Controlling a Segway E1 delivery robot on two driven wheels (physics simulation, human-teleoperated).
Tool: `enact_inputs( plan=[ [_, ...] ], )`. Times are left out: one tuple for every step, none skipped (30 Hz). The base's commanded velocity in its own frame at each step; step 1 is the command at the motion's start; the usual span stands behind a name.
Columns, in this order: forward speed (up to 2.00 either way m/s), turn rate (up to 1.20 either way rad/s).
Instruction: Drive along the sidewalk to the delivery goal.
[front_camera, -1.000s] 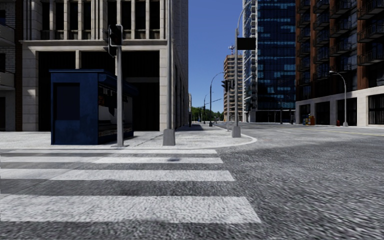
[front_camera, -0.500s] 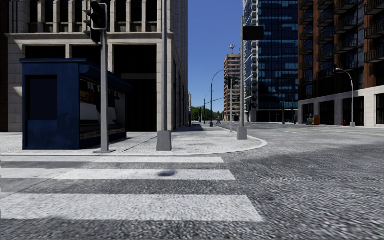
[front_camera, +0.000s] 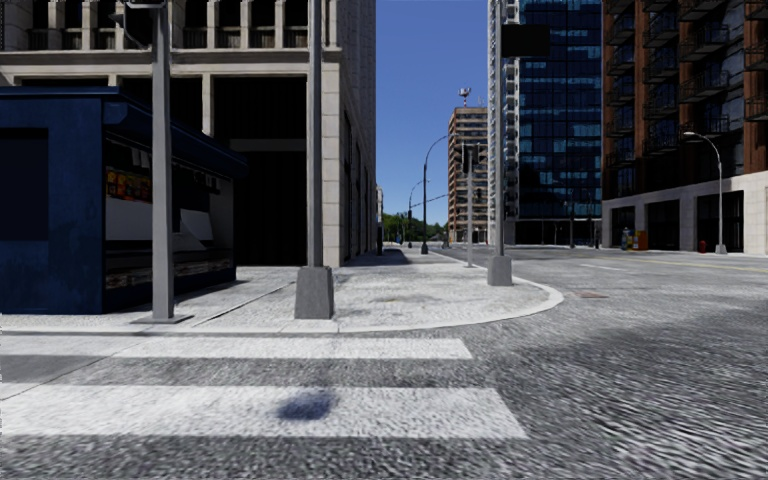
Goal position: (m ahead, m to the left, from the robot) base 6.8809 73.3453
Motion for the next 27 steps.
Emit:
enact_inputs(
  plan=[
    [2.0,0.0],
    [2.0,0.0],
    [2.0,0.0],
    [2.0,0.0],
    [2.0,0.0],
    [2.0,0.0],
    [2.0,0.0],
    [2.0,0.0],
    [2.0,0.0],
    [2.0,0.0],
    [2.0,0.0],
    [2.0,-0.04],
    [2.0,-0.04],
    [2.0,-0.14],
    [2.0,-0.17],
    [2.0,-0.18],
    [2.0,-0.18],
    [2.0,-0.12],
    [2.0,0.0],
    [2.0,0.0],
    [2.0,0.0],
    [2.0,0.0],
    [2.0,0.0],
    [1.34,0.0],
    [1.34,0.0],
    [1.34,0.0],
    [1.34,0.0]
  ],
)
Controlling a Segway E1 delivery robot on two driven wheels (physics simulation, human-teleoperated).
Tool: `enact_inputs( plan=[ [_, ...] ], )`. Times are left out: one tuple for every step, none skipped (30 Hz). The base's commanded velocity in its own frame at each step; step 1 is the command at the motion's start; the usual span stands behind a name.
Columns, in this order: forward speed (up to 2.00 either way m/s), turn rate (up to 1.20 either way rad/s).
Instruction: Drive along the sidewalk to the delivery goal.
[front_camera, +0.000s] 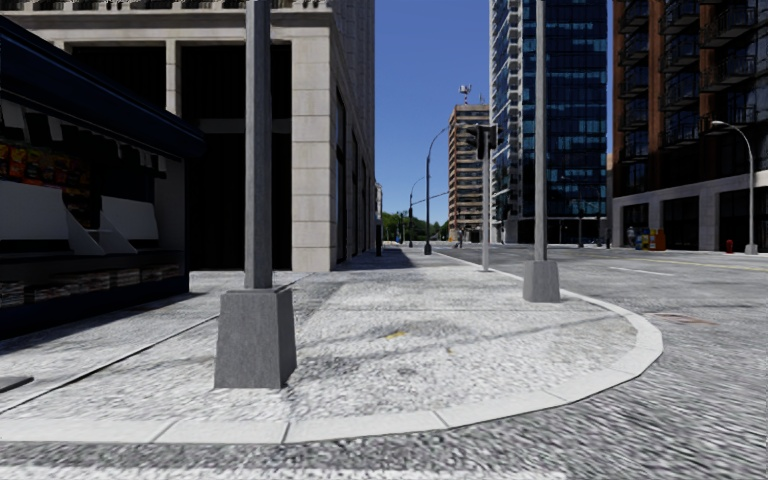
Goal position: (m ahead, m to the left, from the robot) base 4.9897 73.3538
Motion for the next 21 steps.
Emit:
enact_inputs(
  plan=[
    [1.34,0.0],
    [1.34,0.0],
    [1.34,0.0],
    [1.34,0.0],
    [1.34,0.0],
    [1.34,0.0],
    [1.34,0.0],
    [1.34,0.0],
    [1.34,0.0],
    [1.34,0.0],
    [1.33,0.0],
    [1.33,0.0],
    [1.33,0.0],
    [1.33,0.0],
    [1.34,0.0],
    [1.36,0.0],
    [1.36,0.0],
    [1.36,0.0],
    [1.38,0.0],
    [1.47,0.0],
    [1.51,0.0]
  ],
)
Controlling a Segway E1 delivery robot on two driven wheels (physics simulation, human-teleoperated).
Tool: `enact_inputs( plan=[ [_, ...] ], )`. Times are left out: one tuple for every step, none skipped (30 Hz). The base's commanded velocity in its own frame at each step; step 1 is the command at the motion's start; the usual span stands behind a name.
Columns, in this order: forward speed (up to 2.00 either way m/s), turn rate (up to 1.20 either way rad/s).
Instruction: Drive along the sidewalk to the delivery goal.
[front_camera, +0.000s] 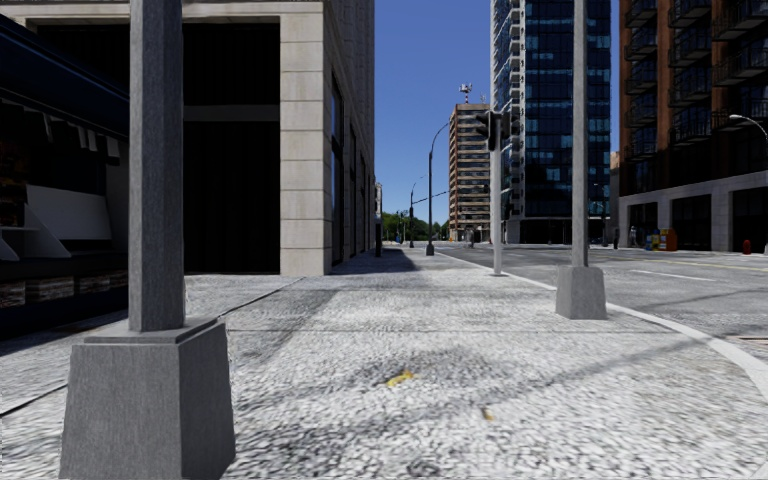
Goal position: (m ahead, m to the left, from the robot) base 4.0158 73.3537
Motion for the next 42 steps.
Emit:
enact_inputs(
  plan=[
    [1.52,0.0],
    [1.53,0.0],
    [1.53,0.0],
    [1.53,0.0],
    [1.53,0.0],
    [1.53,0.0],
    [1.53,0.0],
    [1.53,0.0],
    [1.53,0.0],
    [1.53,0.0],
    [1.53,0.0],
    [1.53,0.0],
    [1.53,0.0],
    [1.53,0.0],
    [1.53,0.0],
    [1.53,0.0],
    [1.53,0.0],
    [1.53,0.0],
    [1.53,0.0],
    [1.53,0.0],
    [1.53,0.0],
    [1.53,0.0],
    [1.53,0.0],
    [1.53,0.0],
    [1.53,0.0],
    [1.53,0.0],
    [1.53,0.0],
    [1.53,0.0],
    [1.53,0.0],
    [1.53,0.0],
    [1.53,0.0],
    [1.53,0.0],
    [1.53,0.0],
    [1.53,0.0],
    [1.53,0.0],
    [1.53,0.0],
    [1.53,0.0],
    [1.53,0.0],
    [1.53,0.0],
    [1.53,0.0],
    [1.53,0.0],
    [1.53,0.0]
  ],
)
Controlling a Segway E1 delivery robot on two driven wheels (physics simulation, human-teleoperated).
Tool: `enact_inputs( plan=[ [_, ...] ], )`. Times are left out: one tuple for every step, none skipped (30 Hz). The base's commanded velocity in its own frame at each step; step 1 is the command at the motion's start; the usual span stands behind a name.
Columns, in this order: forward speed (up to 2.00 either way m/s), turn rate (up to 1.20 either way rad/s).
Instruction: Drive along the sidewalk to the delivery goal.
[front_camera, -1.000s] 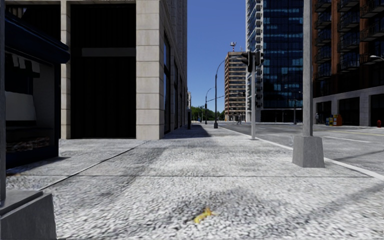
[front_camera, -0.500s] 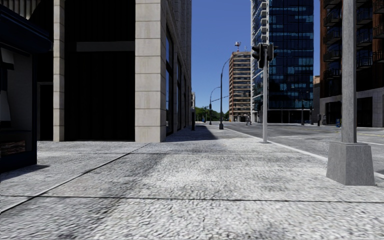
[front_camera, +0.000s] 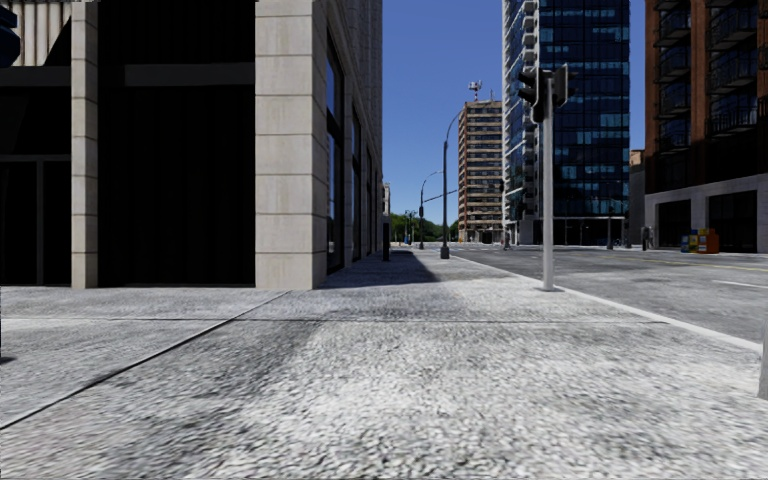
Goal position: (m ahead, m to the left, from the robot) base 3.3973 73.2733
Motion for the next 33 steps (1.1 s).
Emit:
enact_inputs(
  plan=[
    [1.53,0.09],
    [1.53,0.28],
    [1.53,0.38],
    [1.53,0.42],
    [1.53,0.42],
    [1.53,0.42],
    [1.53,0.42],
    [1.53,0.42],
    [1.53,0.42],
    [1.53,0.42],
    [1.53,0.42],
    [1.53,0.42],
    [1.53,0.47],
    [1.53,0.47],
    [1.53,0.48],
    [1.53,0.51],
    [1.53,0.56],
    [1.53,0.58],
    [1.53,0.58],
    [1.53,0.59],
    [1.53,0.59],
    [1.53,0.59],
    [1.53,0.59],
    [1.53,0.59],
    [1.53,0.59],
    [1.53,0.59],
    [1.53,0.59],
    [1.53,0.59],
    [1.53,0.59],
    [1.53,0.59],
    [1.53,0.59],
    [1.53,0.59],
    [1.53,0.59]
  ],
)
